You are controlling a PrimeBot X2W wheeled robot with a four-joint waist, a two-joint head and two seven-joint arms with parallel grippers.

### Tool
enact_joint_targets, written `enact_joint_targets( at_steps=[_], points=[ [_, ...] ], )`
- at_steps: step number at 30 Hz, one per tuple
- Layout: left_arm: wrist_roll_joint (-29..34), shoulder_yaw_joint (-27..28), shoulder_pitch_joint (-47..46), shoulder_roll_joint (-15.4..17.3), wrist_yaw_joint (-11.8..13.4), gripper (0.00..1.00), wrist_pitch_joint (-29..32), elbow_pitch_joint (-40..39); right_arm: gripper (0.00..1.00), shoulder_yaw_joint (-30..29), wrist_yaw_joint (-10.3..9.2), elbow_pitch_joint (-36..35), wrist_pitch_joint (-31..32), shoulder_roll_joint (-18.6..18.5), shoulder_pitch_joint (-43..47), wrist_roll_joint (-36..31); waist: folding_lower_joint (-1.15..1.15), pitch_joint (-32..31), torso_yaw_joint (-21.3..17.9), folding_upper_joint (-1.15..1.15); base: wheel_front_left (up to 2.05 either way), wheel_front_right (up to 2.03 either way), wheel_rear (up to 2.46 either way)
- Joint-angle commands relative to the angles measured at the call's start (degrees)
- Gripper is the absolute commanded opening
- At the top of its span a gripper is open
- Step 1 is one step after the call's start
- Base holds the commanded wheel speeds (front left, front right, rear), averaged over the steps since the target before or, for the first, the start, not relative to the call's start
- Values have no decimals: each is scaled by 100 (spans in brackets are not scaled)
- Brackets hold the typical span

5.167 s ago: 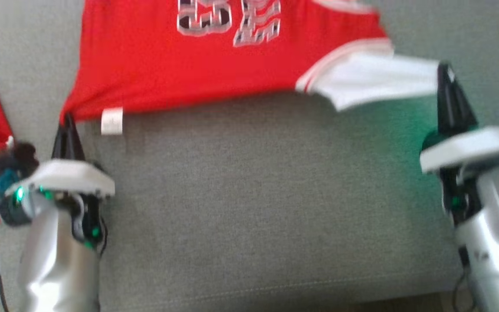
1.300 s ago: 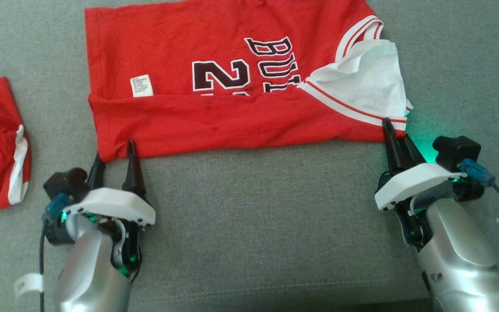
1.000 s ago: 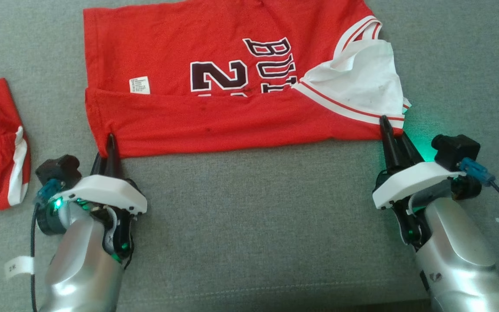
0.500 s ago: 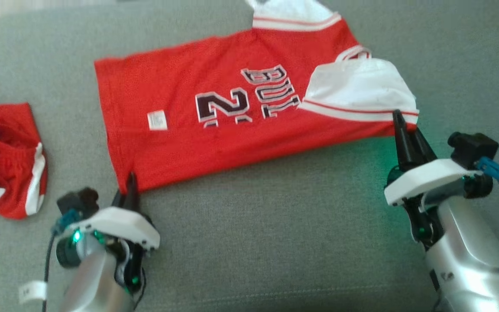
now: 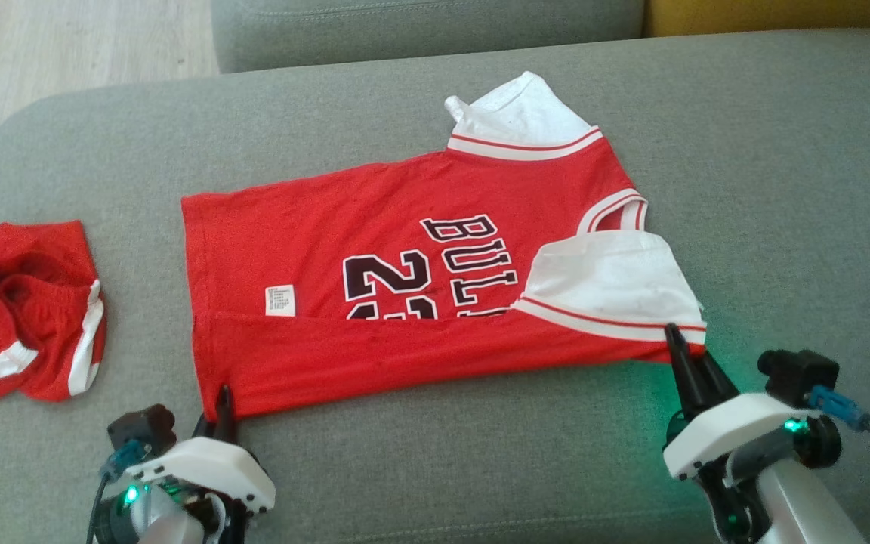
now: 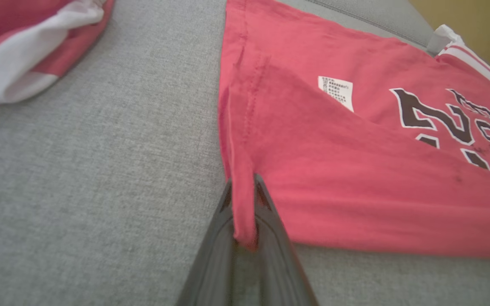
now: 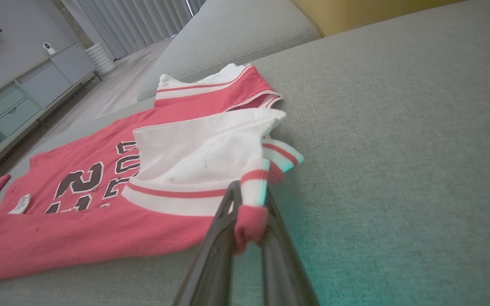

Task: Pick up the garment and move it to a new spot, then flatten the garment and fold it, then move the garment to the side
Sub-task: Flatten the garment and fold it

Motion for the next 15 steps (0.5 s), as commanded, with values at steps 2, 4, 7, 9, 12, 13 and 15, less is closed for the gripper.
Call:
enact_joint_targets(
  at_steps=[2,4,7,9,12,13,15],
  points=[
    [66,240,0,111,54,0,-11,-127,5,36,37,-269,14,32,-20,-13,0,36,28,0,0,0,0],
    [129,198,-32,111,35,82,-11,-201,100,-57,37,-308,8,71,-45,-68,0,80,57,0,0,0,0],
    [195,144,-165,110,52,100,-11,-315,100,-181,37,-393,-19,108,-229,-201,0,172,90,0,0,0,0],
    [277,83,-318,111,54,100,-11,-408,100,-233,37,-444,-1,119,-420,-307,0,241,107,0,0,0,0],
    [428,-62,-656,212,41,100,142,-408,100,-275,37,-482,70,113,-766,-475,0,334,140,0,0,0,0],
    [418,-81,-800,247,2,100,293,-408,100,-281,37,-487,109,117,-891,-519,0,366,153,0,0,0,0],
    [463,-139,-1143,396,-77,100,561,-461,100,-242,37,-488,215,121,-1148,-589,0,439,176,0,0,0,0]
  ],
)
